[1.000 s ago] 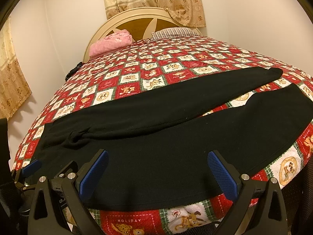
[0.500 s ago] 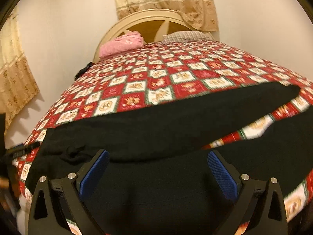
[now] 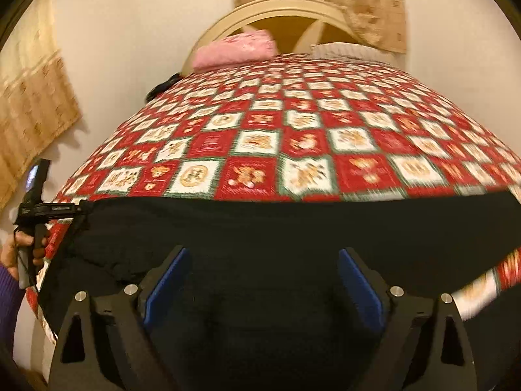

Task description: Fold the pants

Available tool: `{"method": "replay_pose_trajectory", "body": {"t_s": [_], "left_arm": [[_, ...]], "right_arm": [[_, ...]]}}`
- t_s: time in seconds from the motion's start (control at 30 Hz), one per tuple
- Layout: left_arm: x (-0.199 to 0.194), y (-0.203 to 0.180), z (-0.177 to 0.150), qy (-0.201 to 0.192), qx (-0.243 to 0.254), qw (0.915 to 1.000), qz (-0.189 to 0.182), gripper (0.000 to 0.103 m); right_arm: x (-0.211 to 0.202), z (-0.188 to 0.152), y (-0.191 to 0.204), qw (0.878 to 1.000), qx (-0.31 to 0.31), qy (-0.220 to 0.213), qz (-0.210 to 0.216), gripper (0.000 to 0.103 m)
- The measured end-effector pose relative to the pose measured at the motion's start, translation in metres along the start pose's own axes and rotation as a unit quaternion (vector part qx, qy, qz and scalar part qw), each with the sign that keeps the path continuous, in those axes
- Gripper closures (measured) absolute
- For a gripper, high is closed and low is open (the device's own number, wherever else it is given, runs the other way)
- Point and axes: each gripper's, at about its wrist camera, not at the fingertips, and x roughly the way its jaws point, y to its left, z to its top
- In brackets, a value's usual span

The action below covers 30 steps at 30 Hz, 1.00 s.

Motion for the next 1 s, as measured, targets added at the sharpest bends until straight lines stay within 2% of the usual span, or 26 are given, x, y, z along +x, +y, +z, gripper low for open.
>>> {"method": "replay_pose_trajectory", "body": {"t_s": [0.1,0.17,0.23,0.33,0.4,0.47,0.5,0.53,0.57,0.6,0.63,0.67,0.7,0.77,0.8,0.9,1.0], "left_arm": [[-0.003,0.0,-0.002,-0.013,0.012,0.9998,-0.006,0.032],[-0.004,0.0,-0.002,-0.016,0.011,0.9997,-0.014,0.037],[-0.006,0.002,-0.002,-0.018,0.013,0.9993,-0.03,0.048],[-0.005,0.001,0.0,-0.017,0.016,0.9991,-0.035,0.049],[-0.004,0.003,0.0,-0.017,0.015,0.999,-0.037,0.049],[-0.001,0.001,0.004,-0.018,0.016,0.9989,-0.041,0.049],[0.0,0.002,0.005,-0.018,0.017,0.9988,-0.043,0.049],[0.0,0.002,0.005,-0.016,0.017,0.9989,-0.041,0.049],[-0.001,0.003,0.004,-0.016,0.015,0.9989,-0.043,0.049],[-0.002,0.003,0.004,-0.017,0.013,0.9988,-0.043,0.053],[-0.003,0.003,0.004,-0.019,0.011,0.9988,-0.045,0.064],[-0.004,0.002,0.005,-0.02,0.009,0.9982,-0.055,0.071],[-0.005,0.003,0.006,-0.023,0.0,0.997,-0.074,0.083],[-0.005,0.006,0.009,-0.023,-0.016,0.9959,-0.086,0.084],[-0.006,0.005,0.01,-0.024,-0.018,0.9959,-0.085,0.084],[-0.016,0.002,0.011,-0.037,-0.018,0.9958,-0.082,0.084],[-0.05,-0.002,0.01,-0.082,-0.014,0.9924,-0.09,0.084]], "right_arm": [[0.025,0.023,0.002,0.998,-0.061,0.016,0.022,0.01],[0.05,0.038,0.004,0.994,-0.102,0.036,0.032,0.01],[0.073,0.048,0.009,0.989,-0.127,0.056,0.043,0.01],[0.114,0.059,0.012,0.981,-0.154,0.099,0.067,0.011],[0.143,0.058,0.012,0.972,-0.162,0.142,0.09,0.017],[0.161,0.053,0.014,0.965,-0.166,0.177,0.099,0.029],[0.165,0.05,0.014,0.963,-0.17,0.182,0.099,0.029],[0.162,0.05,0.015,0.963,-0.176,0.172,0.107,0.034],[0.16,0.05,0.017,0.96,-0.182,0.175,0.123,0.055],[0.158,0.05,0.018,0.957,-0.185,0.178,0.132,0.066],[0.155,0.049,0.02,0.955,-0.186,0.183,0.142,0.09],[0.152,0.047,0.022,0.951,-0.187,0.194,0.15,0.097],[0.148,0.045,0.025,0.951,-0.195,0.193,0.144,0.097],[0.137,0.043,0.031,0.95,-0.219,0.179,0.133,0.099],[0.128,0.047,0.03,0.953,-0.219,0.165,0.127,0.099],[0.102,0.071,0.022,0.968,-0.172,0.12,0.14,0.099],[0.061,0.085,0.019,0.974,-0.155,0.072,0.146,0.099]]}}
